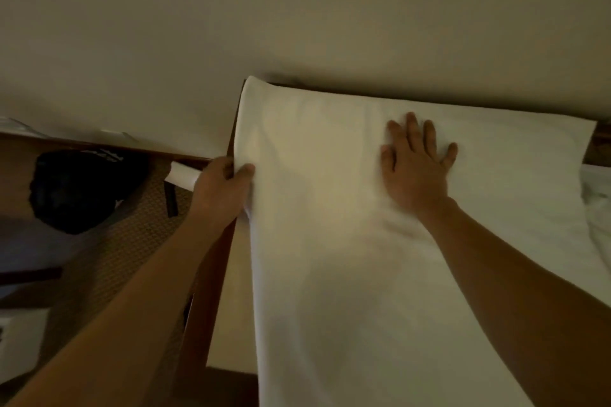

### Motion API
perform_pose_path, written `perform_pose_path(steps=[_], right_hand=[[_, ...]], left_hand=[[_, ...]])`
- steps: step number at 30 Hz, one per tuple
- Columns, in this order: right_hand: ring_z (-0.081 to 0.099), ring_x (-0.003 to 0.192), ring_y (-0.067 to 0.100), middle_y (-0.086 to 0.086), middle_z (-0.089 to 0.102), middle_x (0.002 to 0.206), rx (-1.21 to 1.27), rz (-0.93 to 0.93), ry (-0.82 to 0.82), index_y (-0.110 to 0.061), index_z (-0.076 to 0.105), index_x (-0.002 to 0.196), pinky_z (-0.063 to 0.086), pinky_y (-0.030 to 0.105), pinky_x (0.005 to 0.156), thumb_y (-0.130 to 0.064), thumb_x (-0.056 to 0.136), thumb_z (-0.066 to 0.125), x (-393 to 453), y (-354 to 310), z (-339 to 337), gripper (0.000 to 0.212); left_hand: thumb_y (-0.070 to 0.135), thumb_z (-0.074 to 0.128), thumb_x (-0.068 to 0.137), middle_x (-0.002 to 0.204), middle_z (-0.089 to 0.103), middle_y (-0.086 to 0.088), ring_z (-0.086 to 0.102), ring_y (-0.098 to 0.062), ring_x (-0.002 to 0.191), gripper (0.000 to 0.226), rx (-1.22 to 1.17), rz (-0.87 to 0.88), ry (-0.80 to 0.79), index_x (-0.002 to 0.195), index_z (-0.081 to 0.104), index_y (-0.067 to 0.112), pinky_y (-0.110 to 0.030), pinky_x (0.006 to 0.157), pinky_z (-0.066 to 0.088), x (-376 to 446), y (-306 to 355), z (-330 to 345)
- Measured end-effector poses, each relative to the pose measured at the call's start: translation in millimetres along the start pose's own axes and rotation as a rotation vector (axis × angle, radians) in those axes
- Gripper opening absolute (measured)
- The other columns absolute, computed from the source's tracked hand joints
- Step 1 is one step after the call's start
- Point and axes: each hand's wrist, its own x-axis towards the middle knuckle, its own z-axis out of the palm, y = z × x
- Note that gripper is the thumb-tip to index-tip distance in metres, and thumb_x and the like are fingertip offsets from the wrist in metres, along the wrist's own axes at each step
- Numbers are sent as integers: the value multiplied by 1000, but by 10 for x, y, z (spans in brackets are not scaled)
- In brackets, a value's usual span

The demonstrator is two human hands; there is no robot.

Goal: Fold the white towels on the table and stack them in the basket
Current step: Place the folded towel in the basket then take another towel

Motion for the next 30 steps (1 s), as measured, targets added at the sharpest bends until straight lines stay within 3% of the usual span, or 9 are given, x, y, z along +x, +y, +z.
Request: perform_pose_path(steps=[5, 12, 15, 18, 20, 22, 25, 27, 30], right_hand=[[9, 157, 32, 2, 15, 170, 31, -147, 36, -28, 34, 157, 8, 70, 117, -43, 103, 25, -809, -546, 65, 57], [1, 157, 34, 3, 8, 171, 16, -204, -51, -29, 20, 162, 3, 69, 118, -48, 105, 28, -1820, -848, 480, 61], [-5, 158, 30, -1, 2, 172, 12, -181, -65, -33, 12, 163, 0, 68, 120, -52, 106, 21, -1917, -799, 491, 61], [-8, 158, 27, -5, -1, 172, 20, -161, -78, -37, 8, 163, 0, 66, 121, -54, 106, 17, -1899, -786, 496, 60], [-7, 158, 27, -5, -1, 172, 21, -155, -69, -37, 9, 163, 0, 65, 121, -54, 105, 16, -1896, -805, 502, 60], [-5, 158, 28, -5, 1, 172, 18, -151, -60, -36, 10, 163, 1, 66, 121, -54, 105, 16, -1903, -809, 502, 61], [-10, 157, 26, -6, -4, 172, 10, -150, -81, -37, 4, 162, -1, 65, 121, -54, 105, 15, -1904, -797, 493, 61], [-11, 157, 26, -6, -6, 171, 11, -160, -84, -38, 2, 162, -3, 65, 121, -54, 105, 15, -1912, -804, 481, 61], [-12, 157, 26, -6, -8, 171, 28, -170, -94, -38, 0, 162, -4, 65, 121, -55, 105, 16, -1896, -794, 462, 61]], left_hand=[[13, 52, 105, 111, 76, -10, 74, -24, 99, 22, -526, -344, -334, 121, 67, 10, -37, 81, 59, -548, -322, -112], [18, 53, 106, 91, 65, -4, 52, -10, 70, 21, -365, -259, -469, 119, 68, 12, -26, 63, 40, -788, -369, -116], [21, 54, 106, 96, 71, 3, 62, -9, 79, 18, -250, -170, -264, 115, 67, 14, -27, 71, 50, -836, -357, -180], [28, 53, 106, 93, 63, 8, 58, -4, 82, 14, -35, -34, 79, 111, 62, 17, -21, 64, 42, -851, -418, -282], [30, 54, 106, 96, 66, 6, 62, -7, 87, 17, -105, -47, 76, 112, 62, 16, -21, 67, 47, -883, -482, -291], [27, 55, 105, 110, 72, -3, 69, -20, 102, 20, -442, -199, -53, 118, 65, 15, -35, 84, 59, -921, -521, -276], [26, 54, 104, 128, 70, -8, 66, -27, 120, 33, -685, -352, -339, 135, 61, 14, -47, 103, 52, -1084, -665, -334], [34, 62, 98, 132, 69, -6, 63, -26, 123, 42, -577, -363, -534, 137, 60, 18, -46, 107, 47, -1206, -816, -434], [45, 78, 79, 128, 71, -4, 61, -27, 114, 59, -222, -259, -785, 132, 65, 25, -42, 92, 46, -1363, -961, -576]])
